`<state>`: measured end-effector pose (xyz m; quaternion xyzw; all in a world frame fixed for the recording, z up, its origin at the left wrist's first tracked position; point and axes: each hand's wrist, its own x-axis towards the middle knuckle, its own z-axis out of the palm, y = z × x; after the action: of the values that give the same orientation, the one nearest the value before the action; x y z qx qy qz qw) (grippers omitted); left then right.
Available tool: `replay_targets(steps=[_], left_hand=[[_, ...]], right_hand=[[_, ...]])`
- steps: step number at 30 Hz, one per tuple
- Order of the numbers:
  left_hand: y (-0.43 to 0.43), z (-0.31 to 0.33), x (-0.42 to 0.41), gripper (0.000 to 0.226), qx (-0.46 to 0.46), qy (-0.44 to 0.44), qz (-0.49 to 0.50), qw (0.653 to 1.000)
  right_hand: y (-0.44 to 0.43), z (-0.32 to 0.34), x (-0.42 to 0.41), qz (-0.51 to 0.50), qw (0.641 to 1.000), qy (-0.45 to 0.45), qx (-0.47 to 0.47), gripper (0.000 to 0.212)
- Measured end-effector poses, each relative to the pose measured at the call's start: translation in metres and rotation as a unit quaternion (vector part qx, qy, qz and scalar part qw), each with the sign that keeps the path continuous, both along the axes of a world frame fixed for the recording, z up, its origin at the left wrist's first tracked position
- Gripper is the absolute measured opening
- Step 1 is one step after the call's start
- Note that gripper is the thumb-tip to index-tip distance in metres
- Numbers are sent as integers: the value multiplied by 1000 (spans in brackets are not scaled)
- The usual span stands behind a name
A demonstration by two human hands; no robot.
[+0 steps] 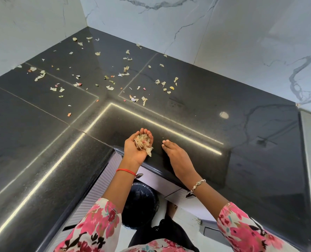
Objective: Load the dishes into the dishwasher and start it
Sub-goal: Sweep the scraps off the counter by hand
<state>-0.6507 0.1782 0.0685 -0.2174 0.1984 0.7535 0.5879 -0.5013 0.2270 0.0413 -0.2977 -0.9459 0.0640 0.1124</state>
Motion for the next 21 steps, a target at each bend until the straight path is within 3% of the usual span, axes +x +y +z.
replay_targets(steps=[3,7,9,10,12,14,15,16,19,21], left_hand=[[-1,0,1,44,3,-3,-5,1000],[-4,-1,4,43,2,-4,-6,1000],[-7,0,6,44,-1,4,-6,1000],[-8,0,7,44,-4,8,-6,1000],[-9,0,9,39,-9,13,-8,1000],[-11,2,12,33,-8,20,-14,1000],[-11,1,13,31,-8,23,-18,1000],[-11,1,15,31,-9,28,-23,999],[-13,1,20,31,-12,34,-41,999],[-14,0,21,31,-18,29,-42,999]], right_hand=[[-2,4,-4,-2,1000,-23,-16,32],[-2,6,-6,-32,999,-17,-12,19],[2,13,-9,-109,984,52,-128,13],[5,20,-10,-175,954,118,-215,13],[9,42,-13,-274,839,276,-381,8],[4,61,-17,-263,726,376,-512,12],[-1,68,-21,-242,706,390,-539,13],[-9,74,-26,-225,717,381,-538,13],[-34,76,-40,-173,839,297,-421,16],[-44,72,-44,-130,892,264,-345,19]])
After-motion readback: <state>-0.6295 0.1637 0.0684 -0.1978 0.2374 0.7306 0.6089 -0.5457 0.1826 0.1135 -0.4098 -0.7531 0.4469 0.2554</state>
